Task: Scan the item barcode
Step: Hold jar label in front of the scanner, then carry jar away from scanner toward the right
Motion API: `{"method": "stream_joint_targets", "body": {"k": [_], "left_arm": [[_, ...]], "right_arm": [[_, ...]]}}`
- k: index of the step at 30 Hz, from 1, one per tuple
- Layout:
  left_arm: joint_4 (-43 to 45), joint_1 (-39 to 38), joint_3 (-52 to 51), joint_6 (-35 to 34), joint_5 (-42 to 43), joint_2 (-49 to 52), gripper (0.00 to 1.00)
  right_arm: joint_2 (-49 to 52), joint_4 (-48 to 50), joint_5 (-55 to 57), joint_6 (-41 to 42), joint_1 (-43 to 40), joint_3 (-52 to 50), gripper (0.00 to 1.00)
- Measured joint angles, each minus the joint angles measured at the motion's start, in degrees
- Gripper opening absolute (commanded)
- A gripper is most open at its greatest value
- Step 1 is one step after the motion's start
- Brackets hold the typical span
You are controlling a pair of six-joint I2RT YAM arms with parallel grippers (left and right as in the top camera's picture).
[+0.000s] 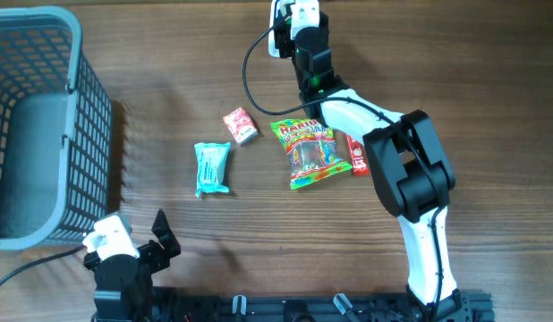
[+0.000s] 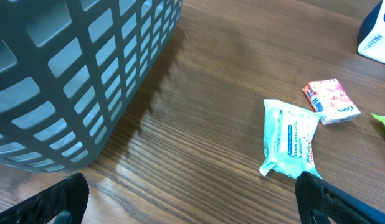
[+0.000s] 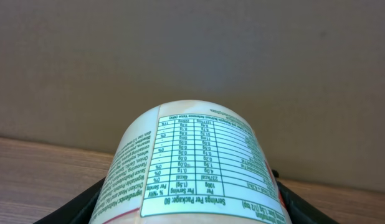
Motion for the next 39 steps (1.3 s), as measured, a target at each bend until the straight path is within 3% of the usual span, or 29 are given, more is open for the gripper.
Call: {"method": "stream_joint_targets", "body": {"k": [9, 16, 22, 28, 36, 39], "left_arm": [[0.00, 0.00, 0.00, 0.00, 0.00, 0.00, 1.00], [0.00, 0.00, 0.00, 0.00, 0.02, 0.00, 1.00], [0.00, 0.00, 0.00, 0.00, 0.00, 0.00, 1.00], [0.00, 0.00, 0.00, 0.00, 0.00, 0.00, 1.00], [0.00, 0.00, 0.00, 0.00, 0.00, 0.00, 1.00], [0.00, 0.00, 0.00, 0.00, 0.00, 0.00, 1.00]], "right_arm": [[-1.77, -10.93, 7.04, 0.26, -0.11, 3.08, 0.59], [-14.99, -32.59, 12.79, 1.29, -4.15, 3.43, 0.60], [-25.14, -53.81, 14.93, 8.55, -17.16, 4.83, 0.63], [-25.73, -69.26, 7.56, 18.29, -35.36, 4.70, 0.62], [-25.31, -73.61, -8.76, 25.00, -56.52, 4.68, 0.59], [-25.07, -74.93, -12.09, 25.83, -62.34, 4.68, 0.63]]}}
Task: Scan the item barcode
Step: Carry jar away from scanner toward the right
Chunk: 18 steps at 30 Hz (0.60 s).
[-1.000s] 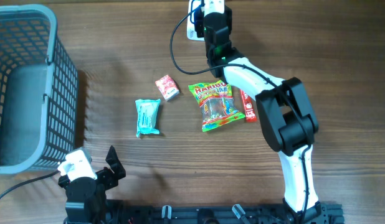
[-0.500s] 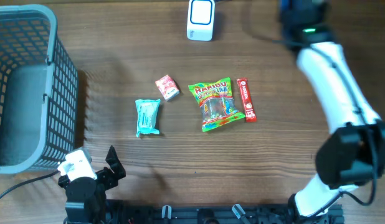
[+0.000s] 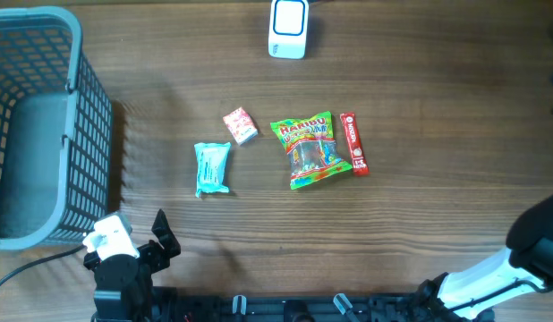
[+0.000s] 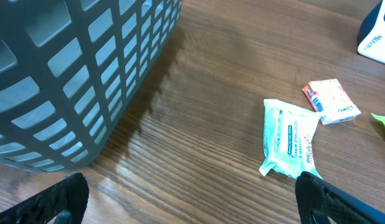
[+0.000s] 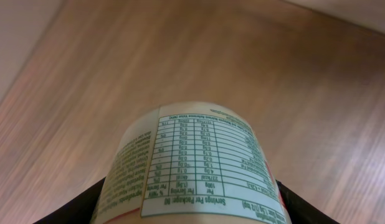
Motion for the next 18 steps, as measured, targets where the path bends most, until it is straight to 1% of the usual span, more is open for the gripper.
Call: {"method": "stream_joint_targets", "body": {"k": [4, 10, 13, 15, 16, 18], "left_arm": [[0.00, 0.00, 0.00, 0.00, 0.00, 0.00, 1.00], [0.00, 0.00, 0.00, 0.00, 0.00, 0.00, 1.00], [0.00, 0.00, 0.00, 0.00, 0.00, 0.00, 1.00], [0.00, 0.00, 0.00, 0.00, 0.00, 0.00, 1.00], [0.00, 0.00, 0.00, 0.00, 0.02, 0.00, 1.00], [0.00, 0.00, 0.00, 0.00, 0.00, 0.00, 1.00]], "right_arm": [[2.32, -0.17, -2.67, 1.09, -5.07, -0.11, 0.69], [10.03, -0.17, -6.47, 1.62, -9.03, -0.63, 0.73], [13.11, 0.09, -7.23, 1.86, -10.38, -0.90, 0.81], [14.45, 0.48, -7.56, 1.88, -11.26, -0.98, 0.91], [14.80, 0.94, -7.76, 1.53, -11.76, -0.98, 0.98], [14.86, 1.62, -8.02, 0.63, -12.61, -0.98, 1.00]]}}
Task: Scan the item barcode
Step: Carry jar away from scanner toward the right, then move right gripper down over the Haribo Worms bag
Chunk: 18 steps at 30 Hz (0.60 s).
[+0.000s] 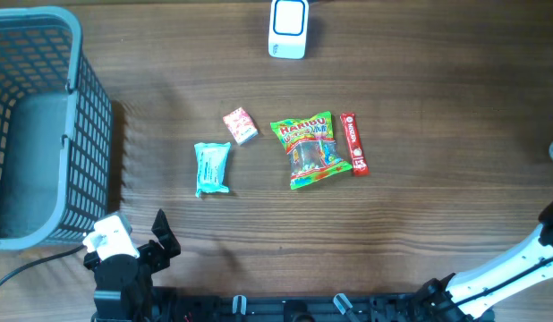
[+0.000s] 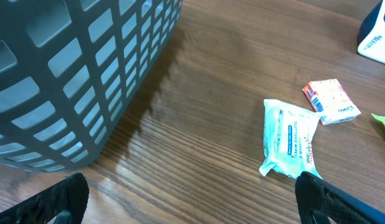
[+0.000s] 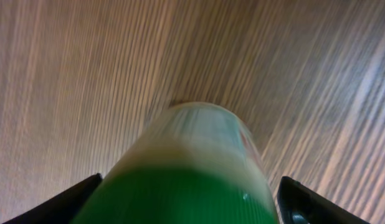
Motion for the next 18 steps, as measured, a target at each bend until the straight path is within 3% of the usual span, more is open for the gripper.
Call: {"method": "stream_joint_targets", "body": {"k": [5, 11, 18], "left_arm": [[0.00, 0.00, 0.00, 0.00, 0.00, 0.00, 1.00], [0.00, 0.00, 0.00, 0.00, 0.00, 0.00, 1.00], [0.00, 0.00, 0.00, 0.00, 0.00, 0.00, 1.00]], "right_arm": [[0.00, -1.27, -3.02, -0.31, -2.03, 0.52, 1.00], [-2.29, -3.48, -15.63, 1.25, -3.91, 4.44, 1.00], [-18.95, -15.26, -27.02, 2.01, 2.62, 6.43, 1.00]]}}
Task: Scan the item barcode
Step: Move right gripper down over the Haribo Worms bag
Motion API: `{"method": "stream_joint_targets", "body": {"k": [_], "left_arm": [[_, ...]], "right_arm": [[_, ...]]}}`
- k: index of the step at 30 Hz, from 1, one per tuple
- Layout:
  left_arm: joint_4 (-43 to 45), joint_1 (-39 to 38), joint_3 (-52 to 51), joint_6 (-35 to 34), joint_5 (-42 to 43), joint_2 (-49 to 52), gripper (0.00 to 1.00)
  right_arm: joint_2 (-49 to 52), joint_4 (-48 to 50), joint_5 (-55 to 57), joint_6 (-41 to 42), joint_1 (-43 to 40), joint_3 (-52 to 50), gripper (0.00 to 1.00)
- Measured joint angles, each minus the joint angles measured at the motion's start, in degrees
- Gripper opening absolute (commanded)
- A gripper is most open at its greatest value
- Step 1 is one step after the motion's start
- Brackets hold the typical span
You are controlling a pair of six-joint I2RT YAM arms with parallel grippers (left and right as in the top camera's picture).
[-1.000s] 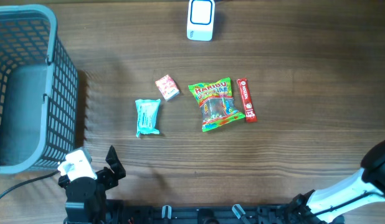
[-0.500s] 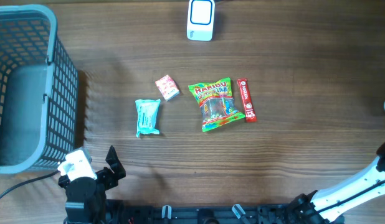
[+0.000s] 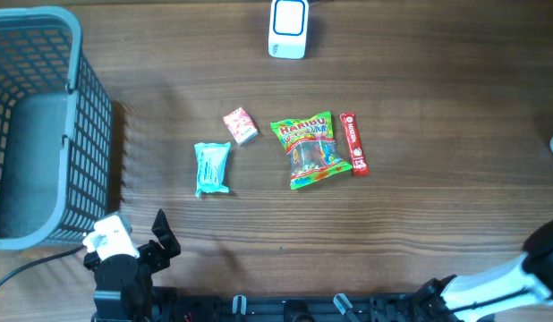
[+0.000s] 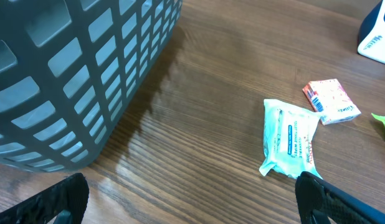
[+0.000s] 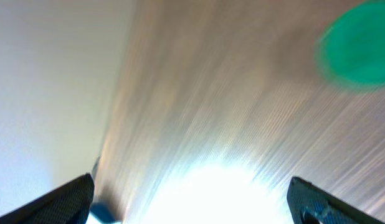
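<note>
The bottle shows only as a blurred green round top [image 5: 357, 46] in the right wrist view, and as a sliver at the table's right edge from overhead. My right gripper [image 5: 192, 202] is open and empty, with the bottle lying beyond and to the right of its fingers. That view is blurred and washed out. The white scanner [image 3: 287, 27] stands at the back middle. At the front left, my left gripper [image 4: 192, 202] hangs open over bare wood.
A grey mesh basket [image 3: 44, 125] fills the left side. Mid-table lie a teal wipes pack [image 3: 212, 168], a small red pack [image 3: 240, 125], a Haribo bag [image 3: 310, 150] and a red bar [image 3: 353, 143]. The right arm [image 3: 545, 255] crosses the front right corner.
The bottle filled the space between my right fingers; now those fingers are empty and wide apart, and the green top lies apart at the view's upper right. The left arm has not moved.
My right gripper held the bottle, label up, beside the scanner at the back. Then the arm was at the far right, the bottle still in its fingers. Then the bottle stood over the wood at the right edge, and now it lies there let go.
</note>
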Motion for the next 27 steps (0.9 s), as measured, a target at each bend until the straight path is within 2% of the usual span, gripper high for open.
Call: {"method": "stream_joint_targets", "body": {"k": [4, 7, 14, 16, 22, 27], "left_arm": [[-0.02, 0.00, 0.00, 0.00, 0.00, 0.00, 1.00], [0.00, 0.00, 0.00, 0.00, 0.02, 0.00, 1.00], [0.00, 0.00, 0.00, 0.00, 0.00, 0.00, 1.00], [0.00, 0.00, 0.00, 0.00, 0.00, 0.00, 1.00], [0.00, 0.00, 0.00, 0.00, 0.00, 0.00, 1.00], [0.00, 0.00, 0.00, 0.00, 0.00, 0.00, 1.00]], "right_arm": [[-7.13, -7.69, 1.03, -1.75, 10.69, 1.11, 0.99], [-8.83, -14.58, 4.83, -4.22, 26.38, 1.25, 1.00], [-3.26, -14.64, 17.90, -13.38, 57.81, -4.46, 0.99], [-0.72, -13.90, 21.68, -14.14, 64.04, -6.23, 0.99], [9.60, -10.91, 33.31, -14.58, 76.15, -8.66, 1.00], [14.36, -9.75, 40.02, -12.85, 80.72, -9.49, 1.00]]}}
